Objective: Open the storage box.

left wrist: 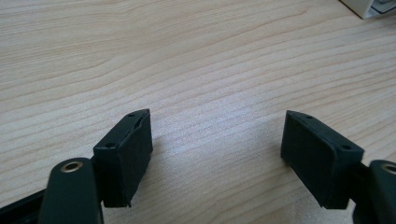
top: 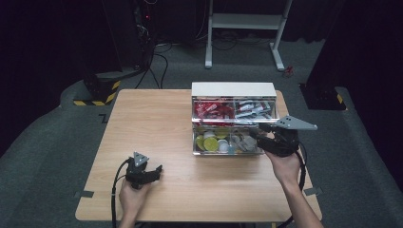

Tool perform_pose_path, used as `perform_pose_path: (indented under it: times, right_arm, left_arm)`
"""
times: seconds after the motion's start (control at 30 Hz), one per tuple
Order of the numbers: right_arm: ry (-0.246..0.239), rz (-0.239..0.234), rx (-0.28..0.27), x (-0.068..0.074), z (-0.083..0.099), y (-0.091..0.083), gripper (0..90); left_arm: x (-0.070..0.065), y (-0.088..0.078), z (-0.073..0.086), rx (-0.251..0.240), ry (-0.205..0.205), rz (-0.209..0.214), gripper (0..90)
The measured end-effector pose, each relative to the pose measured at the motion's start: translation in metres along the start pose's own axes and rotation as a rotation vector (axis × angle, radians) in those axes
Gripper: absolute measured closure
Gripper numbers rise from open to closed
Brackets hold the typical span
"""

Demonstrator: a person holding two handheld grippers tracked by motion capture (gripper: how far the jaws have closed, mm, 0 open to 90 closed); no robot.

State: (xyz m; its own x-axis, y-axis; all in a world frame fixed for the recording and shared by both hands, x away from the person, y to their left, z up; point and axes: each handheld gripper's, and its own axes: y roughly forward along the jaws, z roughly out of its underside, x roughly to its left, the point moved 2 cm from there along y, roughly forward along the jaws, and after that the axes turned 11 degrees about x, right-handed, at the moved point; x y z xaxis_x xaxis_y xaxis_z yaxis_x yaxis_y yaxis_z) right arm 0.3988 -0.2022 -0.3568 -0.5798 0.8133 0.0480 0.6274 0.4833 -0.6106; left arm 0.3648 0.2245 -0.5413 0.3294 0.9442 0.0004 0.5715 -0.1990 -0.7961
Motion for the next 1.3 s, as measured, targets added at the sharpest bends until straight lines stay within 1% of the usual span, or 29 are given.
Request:
perform_pose_path:
  times: [0.27,0.43,0.73,0.8,0.87,0.97,1.1,1.23,1.3]
  right_arm:
    - [0.003,0.003,0.011,-0.002,-0.004,0.004,50.4]
    - [0.006,0.006,-0.011,-0.004,-0.009,0.001,50.4]
    - [-0.005,0.016,-0.016,-0.004,-0.022,-0.001,50.2]
    - [-0.008,0.017,-0.013,-0.004,-0.023,-0.002,50.2]
    - [-0.011,0.018,0.0,-0.005,-0.026,-0.001,50.2]
    - [-0.005,0.02,0.009,-0.005,-0.029,-0.001,50.2]
    - [-0.024,0.035,0.028,-0.005,-0.034,-0.001,50.2]
    - [-0.01,0.044,0.006,-0.007,-0.039,-0.003,50.2]
    - [-0.013,0.052,0.016,-0.007,-0.041,-0.002,50.1]
  left_arm:
    - [0.0,0.0,0.0,0.0,0.0,0.0,25.3]
    - [0.0,0.0,0.0,0.0,0.0,0.0,25.3]
    - [0.0,0.0,0.0,0.0,-0.003,0.001,25.3]
    - [0.0,0.0,0.0,0.0,-0.003,0.001,25.3]
    - [0.0,0.0,0.0,-0.001,-0.004,0.001,25.3]
    - [0.0,0.0,0.0,-0.001,-0.007,0.001,25.7]
    - [0.0,0.0,0.0,0.001,-0.003,0.0,25.7]
    - [0.0,0.0,0.0,0.002,-0.003,0.004,25.3]
    - [0.0,0.0,0.0,0.002,-0.002,0.004,25.4]
